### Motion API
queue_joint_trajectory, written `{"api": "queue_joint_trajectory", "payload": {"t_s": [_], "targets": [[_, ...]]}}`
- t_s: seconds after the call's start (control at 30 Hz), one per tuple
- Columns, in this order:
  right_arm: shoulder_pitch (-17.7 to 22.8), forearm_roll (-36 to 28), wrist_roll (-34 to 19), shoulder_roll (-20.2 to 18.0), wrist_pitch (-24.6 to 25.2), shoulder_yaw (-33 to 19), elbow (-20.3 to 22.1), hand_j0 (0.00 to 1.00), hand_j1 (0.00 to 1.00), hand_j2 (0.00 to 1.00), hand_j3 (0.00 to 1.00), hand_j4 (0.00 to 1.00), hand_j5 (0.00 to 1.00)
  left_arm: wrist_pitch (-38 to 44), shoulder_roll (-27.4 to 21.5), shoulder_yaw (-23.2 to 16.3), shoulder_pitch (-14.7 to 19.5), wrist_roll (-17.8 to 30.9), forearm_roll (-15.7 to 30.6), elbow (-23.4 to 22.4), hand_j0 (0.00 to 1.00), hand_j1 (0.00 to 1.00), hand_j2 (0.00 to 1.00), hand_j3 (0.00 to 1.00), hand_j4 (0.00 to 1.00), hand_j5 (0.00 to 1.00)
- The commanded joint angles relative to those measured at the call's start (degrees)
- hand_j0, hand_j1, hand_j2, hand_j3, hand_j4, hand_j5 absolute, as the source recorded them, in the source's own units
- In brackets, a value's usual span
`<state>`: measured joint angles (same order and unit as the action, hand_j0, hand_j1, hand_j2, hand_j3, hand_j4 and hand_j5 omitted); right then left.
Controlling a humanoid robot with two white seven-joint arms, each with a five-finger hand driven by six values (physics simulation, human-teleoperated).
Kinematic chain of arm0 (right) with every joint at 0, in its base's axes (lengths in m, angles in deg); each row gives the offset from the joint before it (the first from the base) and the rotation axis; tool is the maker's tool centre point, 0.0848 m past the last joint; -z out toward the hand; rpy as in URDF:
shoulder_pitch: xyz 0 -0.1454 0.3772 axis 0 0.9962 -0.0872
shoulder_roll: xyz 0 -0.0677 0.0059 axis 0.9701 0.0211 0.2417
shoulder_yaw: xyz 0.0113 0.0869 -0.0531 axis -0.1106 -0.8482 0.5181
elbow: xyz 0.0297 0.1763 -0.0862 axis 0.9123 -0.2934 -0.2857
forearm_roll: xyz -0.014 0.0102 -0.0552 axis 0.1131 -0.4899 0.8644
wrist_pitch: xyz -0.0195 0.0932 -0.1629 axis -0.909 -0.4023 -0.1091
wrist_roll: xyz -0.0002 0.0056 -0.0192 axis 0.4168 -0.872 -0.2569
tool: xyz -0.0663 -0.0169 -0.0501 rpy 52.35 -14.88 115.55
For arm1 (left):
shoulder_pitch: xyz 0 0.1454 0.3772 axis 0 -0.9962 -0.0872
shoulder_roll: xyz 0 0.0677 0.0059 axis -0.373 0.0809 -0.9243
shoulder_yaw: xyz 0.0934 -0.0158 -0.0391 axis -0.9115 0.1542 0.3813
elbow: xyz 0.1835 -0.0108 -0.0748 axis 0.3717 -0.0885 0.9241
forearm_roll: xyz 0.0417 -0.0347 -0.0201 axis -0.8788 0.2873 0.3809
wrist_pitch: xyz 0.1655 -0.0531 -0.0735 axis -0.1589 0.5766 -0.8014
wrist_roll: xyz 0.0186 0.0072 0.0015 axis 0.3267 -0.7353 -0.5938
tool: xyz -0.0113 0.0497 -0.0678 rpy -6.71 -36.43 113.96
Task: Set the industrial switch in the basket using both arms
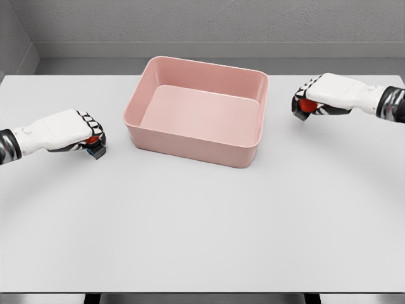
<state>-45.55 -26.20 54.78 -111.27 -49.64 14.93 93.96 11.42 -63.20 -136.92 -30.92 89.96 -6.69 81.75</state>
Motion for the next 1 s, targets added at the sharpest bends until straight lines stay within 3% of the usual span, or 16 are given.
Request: {"api": "queue_joint_trajectory", "payload": {"t_s": [0.0,0.17,0.73,0.97], "targets": [[0.0,-0.4,0.1,-0.1,0.0,-0.2,0.1,0.51,0.51,0.51,0.51,0.51,0.51,0.0,-0.2,0.3,0.0,-0.1,0.9,-0.1,0.42,0.42,0.42,0.42,0.42,0.42],[-0.5,-0.5,0.1,-0.1,0.0,-0.4,0.2,0.51,0.51,0.51,0.51,0.51,0.51,0.0,-0.7,0.7,0.4,0.0,2.5,0.0,0.42,0.42,0.42,0.42,0.42,0.42],[-3.9,-0.8,0.6,0.6,0.0,-0.8,1.4,0.50,0.50,0.50,0.50,0.50,0.50,0.0,-2.7,0.1,8.9,0.3,4.6,4.9,0.40,0.40,0.40,0.40,0.40,0.40],[-4.6,-0.9,0.7,0.8,0.0,-1.7,2.8,0.50,0.50,0.50,0.50,0.50,0.50,0.0,-2.6,0.1,10.5,0.4,4.6,6.3,0.41,0.41,0.41,0.41,0.41,0.41]]}}
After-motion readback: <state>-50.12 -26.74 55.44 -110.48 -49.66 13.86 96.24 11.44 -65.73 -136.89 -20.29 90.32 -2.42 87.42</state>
